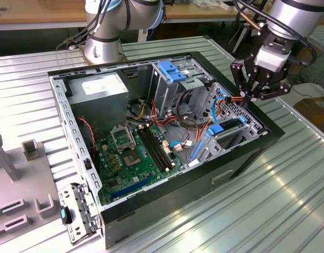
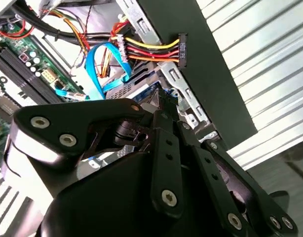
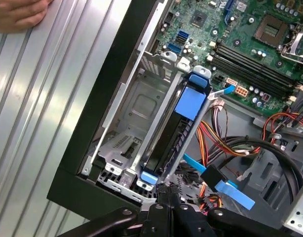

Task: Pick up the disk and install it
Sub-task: 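Insert the first disk wire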

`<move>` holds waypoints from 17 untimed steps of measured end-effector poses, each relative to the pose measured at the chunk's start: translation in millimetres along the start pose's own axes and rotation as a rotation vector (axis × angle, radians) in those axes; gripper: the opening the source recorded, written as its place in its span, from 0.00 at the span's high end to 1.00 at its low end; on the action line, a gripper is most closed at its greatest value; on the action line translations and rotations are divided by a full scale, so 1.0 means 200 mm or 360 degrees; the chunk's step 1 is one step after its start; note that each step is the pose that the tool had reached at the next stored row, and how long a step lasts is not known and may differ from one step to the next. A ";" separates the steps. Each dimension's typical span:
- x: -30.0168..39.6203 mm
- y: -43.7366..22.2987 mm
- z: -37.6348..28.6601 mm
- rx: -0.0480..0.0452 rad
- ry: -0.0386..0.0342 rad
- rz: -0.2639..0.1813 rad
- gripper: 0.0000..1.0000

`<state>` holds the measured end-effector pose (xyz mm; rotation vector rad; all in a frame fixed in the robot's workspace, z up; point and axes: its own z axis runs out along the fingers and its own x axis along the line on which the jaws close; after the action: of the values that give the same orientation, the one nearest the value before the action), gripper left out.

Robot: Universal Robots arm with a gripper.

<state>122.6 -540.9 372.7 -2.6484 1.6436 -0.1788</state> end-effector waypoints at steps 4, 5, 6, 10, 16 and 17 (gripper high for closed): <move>-0.021 -0.046 0.007 0.0038 0.0024 -0.0034 0.88; -0.022 -0.051 0.008 0.0040 0.0025 -0.0039 0.88; -0.023 -0.058 0.010 0.0044 0.0028 -0.0048 0.87; -0.024 -0.078 0.016 0.0056 0.0038 -0.0076 0.73; -0.020 -0.092 0.021 0.0066 0.0033 -0.0162 0.72; -0.019 -0.094 0.022 0.0070 0.0029 -0.0200 0.65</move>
<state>138.1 -529.2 369.6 -2.7260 1.4607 -0.2390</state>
